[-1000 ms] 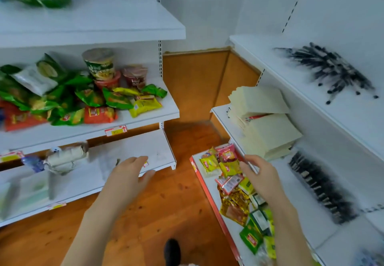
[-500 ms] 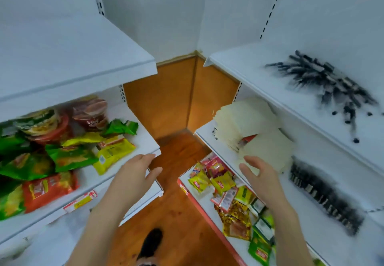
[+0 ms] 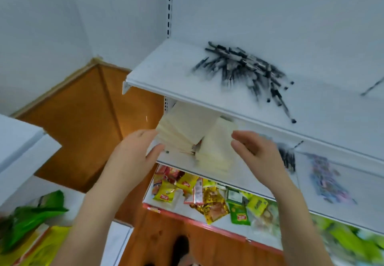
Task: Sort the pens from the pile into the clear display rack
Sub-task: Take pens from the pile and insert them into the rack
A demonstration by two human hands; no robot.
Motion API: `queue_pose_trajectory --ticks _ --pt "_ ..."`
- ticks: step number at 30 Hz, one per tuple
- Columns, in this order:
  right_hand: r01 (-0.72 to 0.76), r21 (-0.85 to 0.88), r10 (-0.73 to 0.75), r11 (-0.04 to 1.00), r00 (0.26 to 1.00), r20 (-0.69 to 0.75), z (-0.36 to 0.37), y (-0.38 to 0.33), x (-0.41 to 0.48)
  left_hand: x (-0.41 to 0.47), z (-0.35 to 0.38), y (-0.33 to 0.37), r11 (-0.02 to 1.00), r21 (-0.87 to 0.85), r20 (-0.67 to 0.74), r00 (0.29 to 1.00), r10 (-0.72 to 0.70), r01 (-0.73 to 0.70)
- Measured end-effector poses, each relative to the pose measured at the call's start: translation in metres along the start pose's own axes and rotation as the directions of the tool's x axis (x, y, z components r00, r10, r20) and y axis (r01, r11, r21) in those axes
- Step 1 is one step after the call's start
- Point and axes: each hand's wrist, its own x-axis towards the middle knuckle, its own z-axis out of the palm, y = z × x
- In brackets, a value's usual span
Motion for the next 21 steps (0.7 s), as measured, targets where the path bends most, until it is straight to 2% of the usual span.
queue_pose_trajectory --ticks 4,9,13,17,21 --pt "0.035 0.007 -0.035 0.999 0.996 -0.083 -0.026 -0.010 0.028 0.044 -0.001 0.026 0.991 -0.026 -0.051 0.990 0.133 -0.135" --pt "0.050 -0.035 -0.055 0.998 0.988 -0.147 -0.055 0.000 0.077 0.108 0.006 0.058 0.978 -0.052 -0.085 0.976 0.199 -0.204" --pt "-0.020 -0.164 -0.005 0.986 0.989 -0.150 -0.076 0.015 0.115 0.167 0.016 0.077 0.990 0.016 -0.032 0.990 0.138 -0.137" --pt "-0.125 -0.310 0.081 0.943 0.985 -0.150 -0.090 0.027 0.141 0.223 0.034 0.088 0.993 0.115 0.037 0.999 0.000 -0.004" --pt "-0.238 -0.374 0.176 0.896 0.966 -0.192 -0.096 0.040 0.152 0.258 0.051 0.101 0.975 0.223 0.012 1.000 -0.014 0.011"
